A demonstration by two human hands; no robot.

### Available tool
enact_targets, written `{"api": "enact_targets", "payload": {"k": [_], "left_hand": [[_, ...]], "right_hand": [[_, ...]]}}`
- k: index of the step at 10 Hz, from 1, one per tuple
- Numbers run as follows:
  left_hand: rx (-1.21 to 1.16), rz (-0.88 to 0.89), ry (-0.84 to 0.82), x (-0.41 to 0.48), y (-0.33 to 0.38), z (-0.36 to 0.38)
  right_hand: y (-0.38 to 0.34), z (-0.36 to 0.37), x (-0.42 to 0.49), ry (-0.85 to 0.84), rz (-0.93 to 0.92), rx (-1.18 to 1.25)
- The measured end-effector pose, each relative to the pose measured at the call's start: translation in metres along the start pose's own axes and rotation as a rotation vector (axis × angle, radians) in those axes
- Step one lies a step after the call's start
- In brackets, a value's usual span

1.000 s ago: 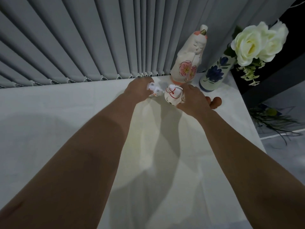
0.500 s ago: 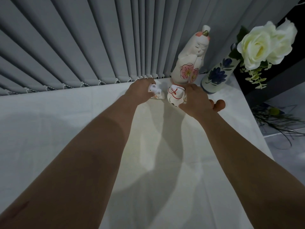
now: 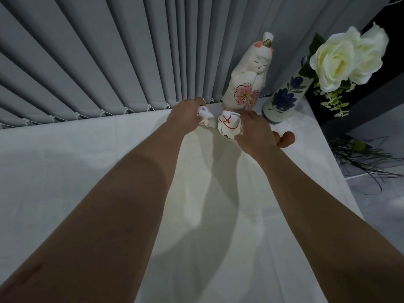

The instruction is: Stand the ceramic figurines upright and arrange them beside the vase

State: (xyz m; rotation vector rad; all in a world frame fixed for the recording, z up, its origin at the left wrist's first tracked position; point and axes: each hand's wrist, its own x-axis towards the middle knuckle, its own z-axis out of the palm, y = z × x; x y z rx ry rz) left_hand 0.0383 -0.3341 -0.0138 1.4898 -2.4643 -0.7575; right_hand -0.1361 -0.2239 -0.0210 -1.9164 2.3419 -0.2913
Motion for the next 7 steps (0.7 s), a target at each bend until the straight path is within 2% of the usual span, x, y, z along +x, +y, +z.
{"api": "enact_targets", "payload": {"k": [4, 7], "left_hand": [[0.003, 0.03, -0.018, 0.004, 0.0, 0.002], [0.062, 0.015, -0.012, -0.01, -0.004, -0.008]], "right_hand": [[0.0, -0.004, -0.003, -0.037, 0.012, -0.01], [-0.006, -0.017, -0.016, 0.011, 0.065, 0.021]]}}
